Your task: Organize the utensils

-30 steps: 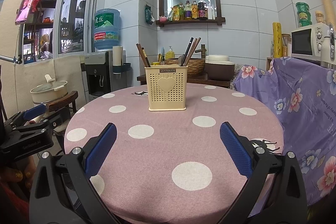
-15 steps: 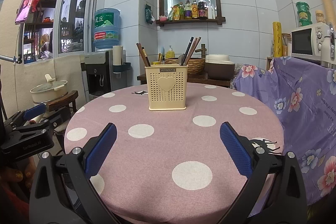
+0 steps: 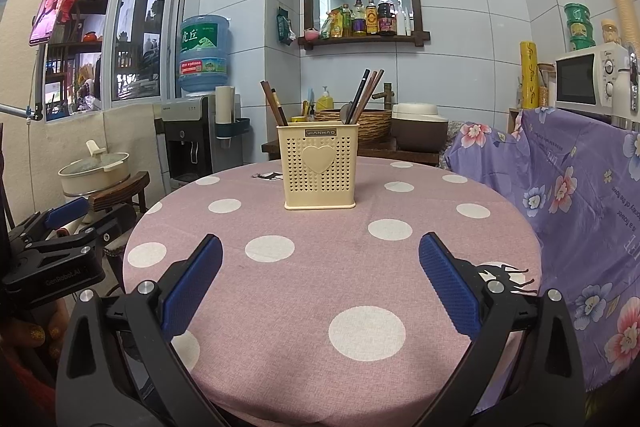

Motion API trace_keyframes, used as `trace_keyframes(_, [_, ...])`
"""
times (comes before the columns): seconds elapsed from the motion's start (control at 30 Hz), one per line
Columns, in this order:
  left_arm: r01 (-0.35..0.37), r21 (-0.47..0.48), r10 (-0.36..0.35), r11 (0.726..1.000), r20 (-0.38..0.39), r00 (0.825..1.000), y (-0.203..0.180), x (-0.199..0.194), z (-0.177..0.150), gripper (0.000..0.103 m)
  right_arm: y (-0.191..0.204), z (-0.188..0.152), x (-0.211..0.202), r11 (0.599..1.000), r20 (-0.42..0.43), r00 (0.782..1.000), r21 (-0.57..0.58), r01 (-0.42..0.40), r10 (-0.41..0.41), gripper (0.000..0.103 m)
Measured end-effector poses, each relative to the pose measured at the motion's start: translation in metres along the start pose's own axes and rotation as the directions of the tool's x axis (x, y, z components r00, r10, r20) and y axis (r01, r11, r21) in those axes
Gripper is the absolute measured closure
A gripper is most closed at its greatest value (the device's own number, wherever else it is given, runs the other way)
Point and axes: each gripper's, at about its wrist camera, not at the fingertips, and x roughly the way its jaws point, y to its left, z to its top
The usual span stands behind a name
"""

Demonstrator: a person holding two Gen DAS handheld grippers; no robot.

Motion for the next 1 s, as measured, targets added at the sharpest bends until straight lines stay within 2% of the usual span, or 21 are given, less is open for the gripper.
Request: trace_keyframes(1.0, [-0.001,-0.003,0.001,1.0,-0.003,1.0,0.0012,0.0007,-0.0016,0.005,0.0009,0.0008,0.0005,1.0,-0.01,1.0,0.002,-0.004,0.004,0.006])
